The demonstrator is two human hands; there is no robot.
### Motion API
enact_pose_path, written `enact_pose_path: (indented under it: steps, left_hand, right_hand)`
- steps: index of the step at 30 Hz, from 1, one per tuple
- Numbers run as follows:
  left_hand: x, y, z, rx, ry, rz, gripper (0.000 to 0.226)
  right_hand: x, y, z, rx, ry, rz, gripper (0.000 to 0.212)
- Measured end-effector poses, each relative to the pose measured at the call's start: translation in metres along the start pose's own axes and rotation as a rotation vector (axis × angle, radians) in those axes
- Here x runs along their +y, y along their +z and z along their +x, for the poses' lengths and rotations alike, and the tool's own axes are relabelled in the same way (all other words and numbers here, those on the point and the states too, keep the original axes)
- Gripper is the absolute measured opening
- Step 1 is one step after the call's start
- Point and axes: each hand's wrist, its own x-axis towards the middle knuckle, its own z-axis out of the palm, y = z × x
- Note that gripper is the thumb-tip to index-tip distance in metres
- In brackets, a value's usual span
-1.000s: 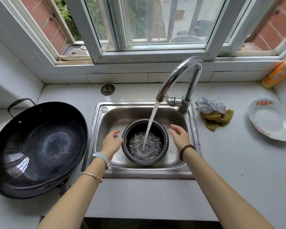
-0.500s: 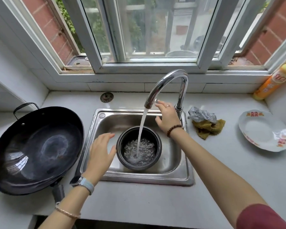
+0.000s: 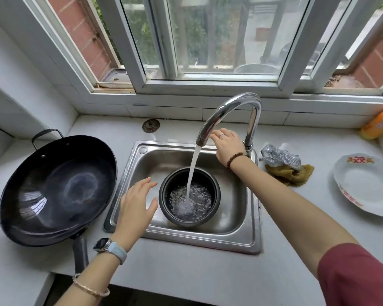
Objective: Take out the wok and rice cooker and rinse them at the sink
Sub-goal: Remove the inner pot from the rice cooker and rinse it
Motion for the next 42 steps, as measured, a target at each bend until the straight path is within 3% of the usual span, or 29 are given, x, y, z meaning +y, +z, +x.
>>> enact_pose_path:
  steps: [10, 14, 18, 22, 26, 33, 42]
  left_hand:
    - [0.003, -0.003, -0.001, 0.002, -0.044, -0.026, 0.038]
    - [0.005, -0.004, -0.002, 0.01, -0.063, -0.023, 0.036]
    - [0.001, -0.002, -0.002, 0.007, -0.069, -0.059, 0.035]
    - [-0.003, 0.008, 0.008, -0.001, -0.115, -0.18, 0.033]
    - [-0.011, 0.026, 0.021, -0.025, -0.297, -0.312, 0.035]
    - [-0.041, 0.07, 0.04, -0.204, -0.607, -0.389, 0.038]
    - [-0.052, 0.102, 0.06, -0.239, -0.748, -0.443, 0.033]
  right_hand:
    - [0.008, -0.003, 0.004, 0.188, 0.09, -0.079, 0.037]
    - [0.008, -0.006, 0.0, 0.143, 0.092, -0.062, 0.036]
    - [0.001, -0.012, -0.013, 0.142, 0.129, 0.187, 0.047]
    - [-0.005, -0.012, -0.045, 0.164, 0.187, 0.54, 0.041]
    - [-0.015, 0.004, -0.081, 0.018, 0.375, 0.688, 0.038]
    - [-0.029, 0.064, -0.11, -0.436, 0.739, 0.791, 0.051]
    - [-0.046, 0.103, -0.102, -0.462, 0.976, 1.035, 0.048]
